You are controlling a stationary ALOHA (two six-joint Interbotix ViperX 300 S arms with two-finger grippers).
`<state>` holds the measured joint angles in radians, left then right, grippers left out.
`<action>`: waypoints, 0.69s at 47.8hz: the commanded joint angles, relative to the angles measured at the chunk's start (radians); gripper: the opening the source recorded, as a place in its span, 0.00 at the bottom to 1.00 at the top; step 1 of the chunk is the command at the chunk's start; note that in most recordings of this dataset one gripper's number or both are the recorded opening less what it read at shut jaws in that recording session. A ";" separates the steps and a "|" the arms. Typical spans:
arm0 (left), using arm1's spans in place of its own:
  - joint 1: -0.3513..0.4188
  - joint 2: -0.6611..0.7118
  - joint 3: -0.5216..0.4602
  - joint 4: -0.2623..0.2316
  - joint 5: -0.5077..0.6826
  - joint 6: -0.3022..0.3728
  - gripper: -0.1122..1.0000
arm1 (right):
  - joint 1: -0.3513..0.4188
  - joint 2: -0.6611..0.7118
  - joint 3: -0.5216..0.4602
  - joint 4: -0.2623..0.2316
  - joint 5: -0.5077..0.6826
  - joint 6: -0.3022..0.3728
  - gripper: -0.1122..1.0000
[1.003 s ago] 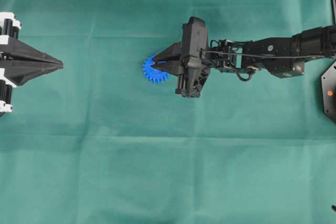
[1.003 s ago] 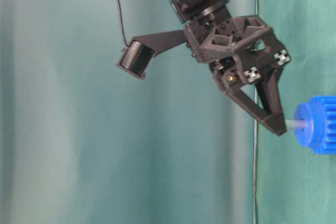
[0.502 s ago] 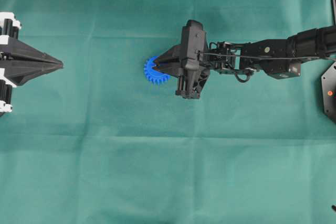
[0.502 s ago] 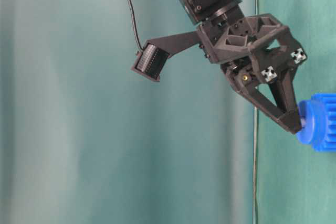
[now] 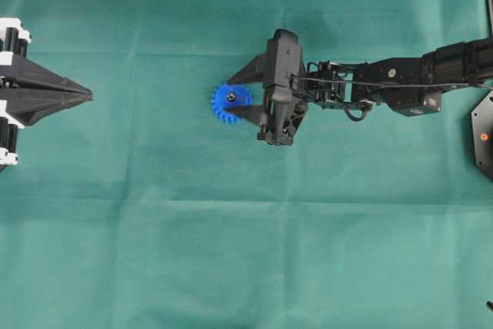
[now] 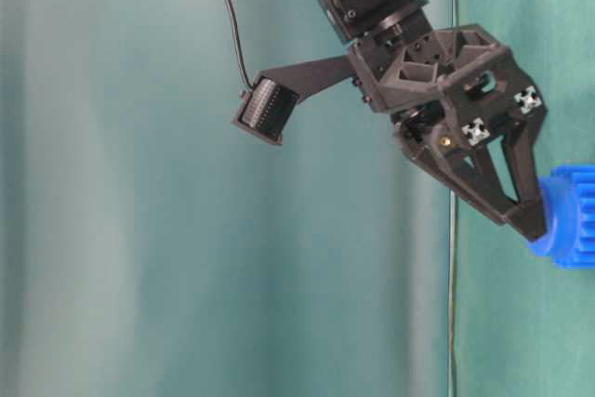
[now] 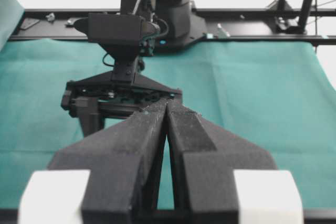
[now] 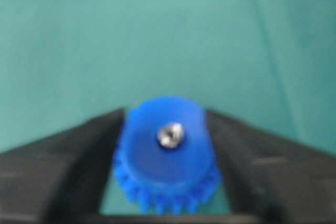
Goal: Insert the shaft placed at a random location into the center hole of the small gear at another random location.
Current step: 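Lower the shaft into the gear's center hole, then open the right gripper and lift it away from the gear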
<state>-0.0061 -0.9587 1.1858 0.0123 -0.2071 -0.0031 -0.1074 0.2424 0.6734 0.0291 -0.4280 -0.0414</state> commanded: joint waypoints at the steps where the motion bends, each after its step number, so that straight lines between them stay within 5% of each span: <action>1: -0.002 0.009 -0.015 0.002 -0.006 -0.002 0.10 | 0.002 -0.015 -0.017 0.005 -0.011 0.002 0.85; 33: -0.002 0.008 -0.015 0.003 -0.006 -0.003 0.10 | 0.002 -0.135 -0.014 -0.002 0.029 -0.003 0.79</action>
<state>-0.0061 -0.9572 1.1858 0.0123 -0.2086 -0.0046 -0.1074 0.1534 0.6719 0.0291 -0.4065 -0.0414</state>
